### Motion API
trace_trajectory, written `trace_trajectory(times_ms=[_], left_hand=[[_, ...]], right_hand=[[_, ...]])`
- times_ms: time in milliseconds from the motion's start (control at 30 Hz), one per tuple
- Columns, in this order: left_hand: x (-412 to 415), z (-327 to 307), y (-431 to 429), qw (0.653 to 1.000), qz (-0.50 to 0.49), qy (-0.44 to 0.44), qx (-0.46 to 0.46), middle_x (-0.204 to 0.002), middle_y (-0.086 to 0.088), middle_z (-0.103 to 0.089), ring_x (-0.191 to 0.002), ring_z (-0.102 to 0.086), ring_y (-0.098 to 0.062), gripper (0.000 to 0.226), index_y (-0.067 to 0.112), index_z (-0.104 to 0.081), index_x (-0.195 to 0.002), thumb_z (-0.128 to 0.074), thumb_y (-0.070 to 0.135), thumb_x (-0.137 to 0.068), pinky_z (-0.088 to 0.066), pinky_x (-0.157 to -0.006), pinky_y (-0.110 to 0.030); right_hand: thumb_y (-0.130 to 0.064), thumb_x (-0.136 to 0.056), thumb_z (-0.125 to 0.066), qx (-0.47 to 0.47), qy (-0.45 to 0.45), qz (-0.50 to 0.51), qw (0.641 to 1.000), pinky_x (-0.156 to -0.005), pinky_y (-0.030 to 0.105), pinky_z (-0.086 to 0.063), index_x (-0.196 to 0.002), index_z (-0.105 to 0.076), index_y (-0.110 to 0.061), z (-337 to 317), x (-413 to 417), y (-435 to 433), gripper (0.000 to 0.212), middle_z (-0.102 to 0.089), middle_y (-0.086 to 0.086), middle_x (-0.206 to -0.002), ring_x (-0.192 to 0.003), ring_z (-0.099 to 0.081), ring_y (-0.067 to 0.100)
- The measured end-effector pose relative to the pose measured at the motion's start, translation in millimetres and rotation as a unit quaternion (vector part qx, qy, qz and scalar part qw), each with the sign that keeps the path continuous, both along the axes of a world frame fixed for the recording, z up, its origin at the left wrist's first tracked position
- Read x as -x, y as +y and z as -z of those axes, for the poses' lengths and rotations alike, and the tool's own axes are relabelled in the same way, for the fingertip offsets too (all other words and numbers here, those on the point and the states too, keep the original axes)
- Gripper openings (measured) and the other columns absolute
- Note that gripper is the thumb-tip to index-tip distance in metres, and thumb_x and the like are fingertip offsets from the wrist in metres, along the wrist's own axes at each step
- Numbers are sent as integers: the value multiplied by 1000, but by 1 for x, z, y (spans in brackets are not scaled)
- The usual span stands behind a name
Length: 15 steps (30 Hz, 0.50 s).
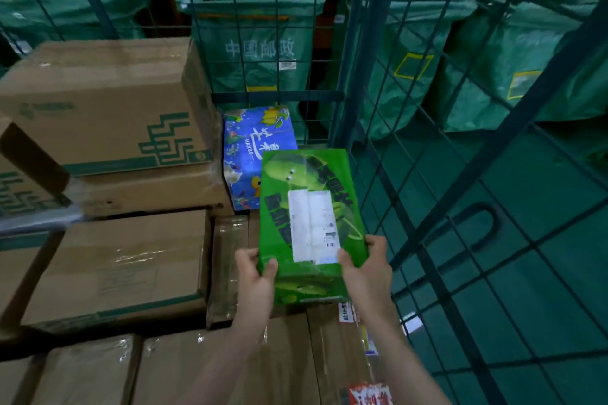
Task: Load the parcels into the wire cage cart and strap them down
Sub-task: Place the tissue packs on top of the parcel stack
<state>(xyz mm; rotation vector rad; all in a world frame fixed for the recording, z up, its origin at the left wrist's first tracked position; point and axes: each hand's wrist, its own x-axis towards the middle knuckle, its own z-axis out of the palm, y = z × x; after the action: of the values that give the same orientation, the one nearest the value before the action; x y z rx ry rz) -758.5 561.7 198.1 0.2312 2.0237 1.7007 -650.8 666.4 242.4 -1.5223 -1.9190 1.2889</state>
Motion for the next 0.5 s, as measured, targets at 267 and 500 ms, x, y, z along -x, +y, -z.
trace_trajectory(times_ms=[267,500], left_hand=[[13,19,-2,1000,-6,7,28,-97,-2,-53,-95,-51,-24,16,15,-35,-102,-48,7,-96,-42,-79,-34],[16,10,28,992,99,-8,77,-105,-3,-51,-91,-53,-13,25,13,-34,-104,-54,5,-93,-41,-72,-19]], right_hand=[[-12,-88,-58,-71,-7,-24,997,-76,30,-41,-134,-43,-23,22,35,16,51,-58,4,-125,-101,-58,28],[-1,-81,-48,-31,-38,28,998,-108,52,-31,-147,-25,-24,32,29,35,74,-38,6,-148,-133,-36,29]])
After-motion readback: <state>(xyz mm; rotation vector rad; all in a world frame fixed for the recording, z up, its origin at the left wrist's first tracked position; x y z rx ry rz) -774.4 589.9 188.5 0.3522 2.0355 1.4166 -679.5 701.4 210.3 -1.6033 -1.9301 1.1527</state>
